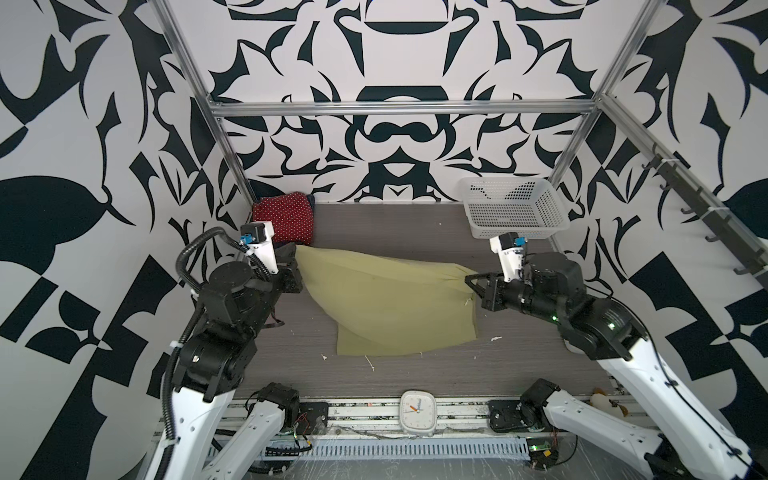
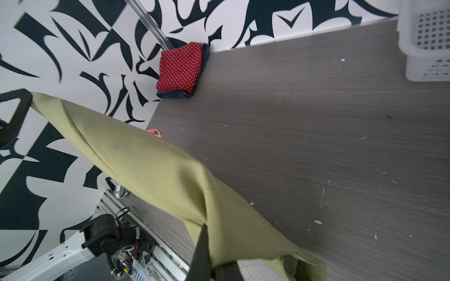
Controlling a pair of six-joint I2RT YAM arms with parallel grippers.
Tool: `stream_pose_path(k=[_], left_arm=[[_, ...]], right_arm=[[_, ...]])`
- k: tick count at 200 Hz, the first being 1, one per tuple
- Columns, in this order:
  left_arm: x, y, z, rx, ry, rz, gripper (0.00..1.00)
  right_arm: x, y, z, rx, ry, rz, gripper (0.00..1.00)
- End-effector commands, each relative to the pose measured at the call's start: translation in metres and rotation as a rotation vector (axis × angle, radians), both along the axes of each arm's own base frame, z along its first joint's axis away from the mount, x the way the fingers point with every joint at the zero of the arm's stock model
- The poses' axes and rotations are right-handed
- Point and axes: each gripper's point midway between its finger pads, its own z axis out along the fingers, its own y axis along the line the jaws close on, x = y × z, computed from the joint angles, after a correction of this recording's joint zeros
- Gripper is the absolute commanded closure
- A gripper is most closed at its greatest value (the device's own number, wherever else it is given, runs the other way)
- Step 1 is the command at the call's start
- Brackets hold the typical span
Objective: Fold and stack the skirts
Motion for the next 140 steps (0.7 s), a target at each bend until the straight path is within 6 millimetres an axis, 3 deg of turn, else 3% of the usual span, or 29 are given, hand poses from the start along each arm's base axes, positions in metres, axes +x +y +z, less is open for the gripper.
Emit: stream_pose_path(k=[1,27,51,56,60,62,74,80,90,94,103,114,126,140], left_arm=[[0.027,-0.001,-0.008,0.027,-0.024,0.038,1.00],[0.075,-0.014,-0.022,0.094,-0.035,0.034,1.00],[0.143,-0.026,-0.046,0.182,-0.059,0.024,1.00],[0.159,-0.026,-0.050,0.192,-0.065,0.031,1.00],[0.171,-0.025,-0.048,0.197,-0.079,0.037,1.00],[0.182,-0.026,-0.060,0.209,-0.058,0.036,1.00],[0.222,-0.026,-0.069,0.226,-0.067,0.023,0.62],[0.241,-0.024,-0.073,0.228,-0.064,0.021,0.48],[0.268,-0.017,-0.076,0.225,-0.046,0.039,0.40],[0.276,-0.013,-0.075,0.225,-0.042,0.053,0.38],[0.287,-0.006,-0.071,0.216,-0.040,0.085,0.36],[0.288,-0.006,-0.062,0.199,-0.033,0.084,0.36],[0.275,-0.015,-0.056,0.167,-0.015,0.039,0.33],[0.253,-0.019,-0.070,0.124,0.051,0.022,0.30]], right_arm=[[0.028,0.007,0.002,0.018,-0.044,-0.053,1.00],[0.073,0.004,-0.019,-0.034,-0.022,-0.132,1.00],[0.144,-0.015,-0.043,-0.039,-0.008,-0.255,0.99],[0.160,-0.019,-0.045,-0.034,-0.015,-0.274,0.94],[0.172,-0.021,-0.048,-0.031,-0.018,-0.287,0.82],[0.179,-0.022,-0.048,-0.029,-0.021,-0.294,0.77],[0.217,-0.032,-0.051,-0.007,-0.028,-0.339,0.55],[0.236,-0.034,-0.050,0.014,-0.026,-0.345,0.51],[0.261,-0.036,-0.041,0.059,-0.027,-0.336,0.48],[0.269,-0.036,-0.036,0.075,-0.026,-0.332,0.42],[0.281,-0.037,-0.024,0.093,-0.033,-0.325,0.38],[0.283,-0.035,-0.008,0.089,-0.046,-0.298,0.37],[0.270,-0.031,0.001,0.066,-0.058,-0.264,0.38],[0.247,-0.028,0.000,0.073,-0.056,-0.241,0.38]])
